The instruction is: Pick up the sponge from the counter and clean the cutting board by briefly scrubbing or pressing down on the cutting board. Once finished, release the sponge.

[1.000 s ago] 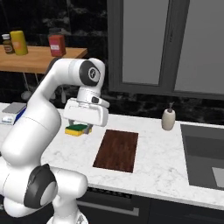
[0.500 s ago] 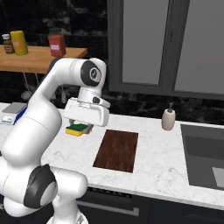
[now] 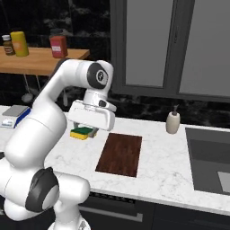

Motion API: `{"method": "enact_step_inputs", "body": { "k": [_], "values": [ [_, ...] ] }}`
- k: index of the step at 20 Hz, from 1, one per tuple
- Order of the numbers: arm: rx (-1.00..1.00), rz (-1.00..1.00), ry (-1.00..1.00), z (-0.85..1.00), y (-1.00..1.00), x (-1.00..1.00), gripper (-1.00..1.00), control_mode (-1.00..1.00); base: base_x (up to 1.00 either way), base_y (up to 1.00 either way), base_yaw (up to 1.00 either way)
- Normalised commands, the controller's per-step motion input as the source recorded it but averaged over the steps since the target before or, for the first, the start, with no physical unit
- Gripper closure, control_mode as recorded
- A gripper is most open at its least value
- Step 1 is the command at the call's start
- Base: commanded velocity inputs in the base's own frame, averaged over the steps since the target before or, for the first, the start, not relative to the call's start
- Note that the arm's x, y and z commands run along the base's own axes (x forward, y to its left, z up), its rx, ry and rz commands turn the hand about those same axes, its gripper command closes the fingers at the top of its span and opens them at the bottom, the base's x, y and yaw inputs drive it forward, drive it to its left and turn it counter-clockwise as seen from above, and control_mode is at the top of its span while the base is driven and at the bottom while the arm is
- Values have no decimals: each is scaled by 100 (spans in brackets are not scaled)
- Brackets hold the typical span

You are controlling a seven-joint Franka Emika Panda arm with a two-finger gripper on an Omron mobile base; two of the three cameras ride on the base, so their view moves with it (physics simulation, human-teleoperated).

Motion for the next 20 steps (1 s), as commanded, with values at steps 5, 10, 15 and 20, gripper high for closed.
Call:
{"method": "enact_step_inputs", "body": {
  "k": [5,10,15,20],
  "values": [
    [1,2,0,-89,-33,26,100,-100,0,0,0],
    [2,6,0,-80,-21,63,100,-100,0,0,0],
    [15,24,-14,-56,0,56,100,-100,0,0,0],
    [9,21,-36,-57,-5,33,100,-100,0,0,0]
  ]
}}
